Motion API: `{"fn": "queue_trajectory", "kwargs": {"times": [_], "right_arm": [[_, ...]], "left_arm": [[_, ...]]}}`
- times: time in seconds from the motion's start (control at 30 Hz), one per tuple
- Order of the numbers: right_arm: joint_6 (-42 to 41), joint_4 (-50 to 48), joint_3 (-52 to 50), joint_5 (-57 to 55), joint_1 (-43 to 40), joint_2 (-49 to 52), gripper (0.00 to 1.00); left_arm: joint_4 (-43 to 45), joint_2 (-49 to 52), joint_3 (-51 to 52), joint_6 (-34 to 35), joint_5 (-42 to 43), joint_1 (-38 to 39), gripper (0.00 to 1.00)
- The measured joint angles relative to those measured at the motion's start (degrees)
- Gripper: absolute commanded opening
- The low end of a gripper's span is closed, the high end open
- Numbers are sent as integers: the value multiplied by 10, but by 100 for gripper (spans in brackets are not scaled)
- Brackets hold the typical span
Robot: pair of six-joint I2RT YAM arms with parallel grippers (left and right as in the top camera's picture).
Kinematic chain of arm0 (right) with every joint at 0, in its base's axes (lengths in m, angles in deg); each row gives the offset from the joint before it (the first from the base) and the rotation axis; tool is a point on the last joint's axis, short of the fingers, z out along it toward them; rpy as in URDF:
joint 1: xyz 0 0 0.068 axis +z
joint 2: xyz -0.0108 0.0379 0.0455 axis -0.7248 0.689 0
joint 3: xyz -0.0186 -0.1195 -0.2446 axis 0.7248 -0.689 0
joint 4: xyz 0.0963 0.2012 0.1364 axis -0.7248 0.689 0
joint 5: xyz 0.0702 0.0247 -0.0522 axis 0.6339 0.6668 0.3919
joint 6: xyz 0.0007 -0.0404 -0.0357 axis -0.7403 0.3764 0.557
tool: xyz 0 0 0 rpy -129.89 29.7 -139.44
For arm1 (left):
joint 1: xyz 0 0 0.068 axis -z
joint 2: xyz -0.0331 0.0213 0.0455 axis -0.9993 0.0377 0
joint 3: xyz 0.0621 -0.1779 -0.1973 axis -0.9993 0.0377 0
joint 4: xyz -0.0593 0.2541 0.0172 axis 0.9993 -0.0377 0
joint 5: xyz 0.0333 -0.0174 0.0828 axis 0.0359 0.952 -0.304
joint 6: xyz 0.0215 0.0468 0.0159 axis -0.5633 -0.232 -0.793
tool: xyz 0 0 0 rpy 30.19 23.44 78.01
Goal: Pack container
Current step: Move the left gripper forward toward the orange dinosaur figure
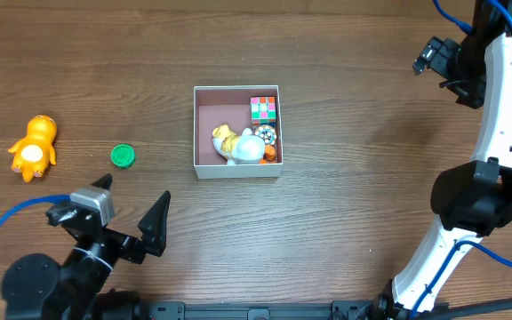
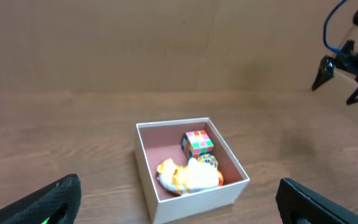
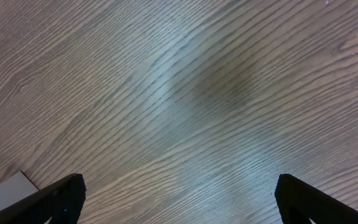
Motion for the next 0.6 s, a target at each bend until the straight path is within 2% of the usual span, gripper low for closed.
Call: {"fn": "queue_trajectory", "kwargs": {"times": [0.1,0.23,0.37,0.47,0.6], "right_arm": [[0,0,0,0,0,0,100],[0,0,0,0,0,0,100],[0,-1,-1,0,0,0,100],[0,0,-1,0,0,0,100],[0,0,-1,0,0,0,100]], "left_arm": [[-46,35,-50,-23,1,0,100],[-203,140,-151,-64,-11,0,100],[-323,242,-236,-79,-40,0,100],[-343,311,-292,-85,-56,0,100],[-345,362,-313,-86,-64,0,100]]}}
